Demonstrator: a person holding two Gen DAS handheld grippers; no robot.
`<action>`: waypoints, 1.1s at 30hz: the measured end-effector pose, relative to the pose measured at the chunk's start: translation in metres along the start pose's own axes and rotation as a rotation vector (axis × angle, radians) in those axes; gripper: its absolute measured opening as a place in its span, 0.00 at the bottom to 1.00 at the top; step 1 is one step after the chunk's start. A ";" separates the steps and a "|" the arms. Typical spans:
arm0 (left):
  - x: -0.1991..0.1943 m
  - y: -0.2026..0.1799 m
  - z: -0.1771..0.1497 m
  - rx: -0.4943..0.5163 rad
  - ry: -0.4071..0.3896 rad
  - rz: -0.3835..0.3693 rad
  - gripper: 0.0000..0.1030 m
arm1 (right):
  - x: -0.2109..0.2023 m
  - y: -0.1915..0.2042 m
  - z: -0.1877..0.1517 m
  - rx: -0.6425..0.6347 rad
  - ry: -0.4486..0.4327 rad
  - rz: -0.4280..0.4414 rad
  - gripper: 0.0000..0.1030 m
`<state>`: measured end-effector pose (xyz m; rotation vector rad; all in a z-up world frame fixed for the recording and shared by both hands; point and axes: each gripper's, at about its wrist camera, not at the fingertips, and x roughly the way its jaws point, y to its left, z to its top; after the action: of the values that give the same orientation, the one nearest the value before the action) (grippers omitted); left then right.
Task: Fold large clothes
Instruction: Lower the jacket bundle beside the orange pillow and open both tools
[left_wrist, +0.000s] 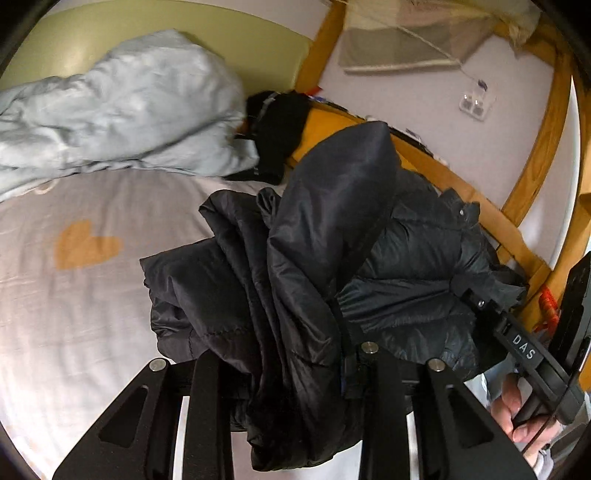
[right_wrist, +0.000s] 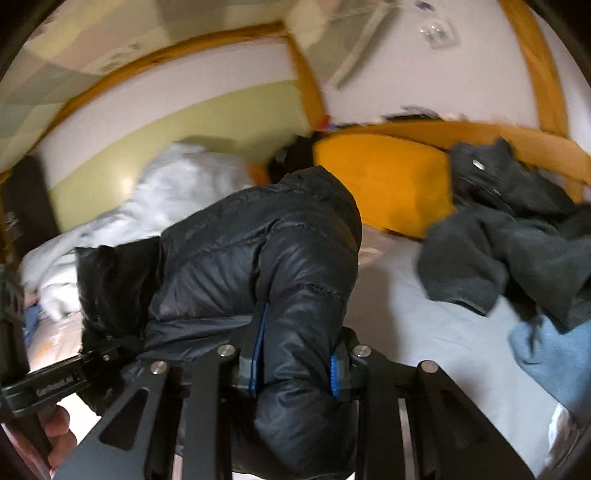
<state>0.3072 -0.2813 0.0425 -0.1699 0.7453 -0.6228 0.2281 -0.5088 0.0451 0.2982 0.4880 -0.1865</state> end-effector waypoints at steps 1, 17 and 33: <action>0.012 -0.005 0.001 0.004 0.003 -0.003 0.27 | 0.007 -0.011 0.000 0.022 0.012 -0.022 0.23; 0.037 -0.026 -0.023 0.177 -0.080 0.257 0.85 | 0.027 -0.030 -0.018 -0.017 0.081 -0.221 0.69; -0.125 0.027 -0.051 0.246 -0.270 0.355 0.94 | -0.043 0.077 -0.048 -0.201 -0.044 -0.084 0.95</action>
<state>0.2145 -0.1832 0.0685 0.1037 0.4180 -0.3384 0.1892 -0.4165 0.0431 0.0771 0.4718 -0.2231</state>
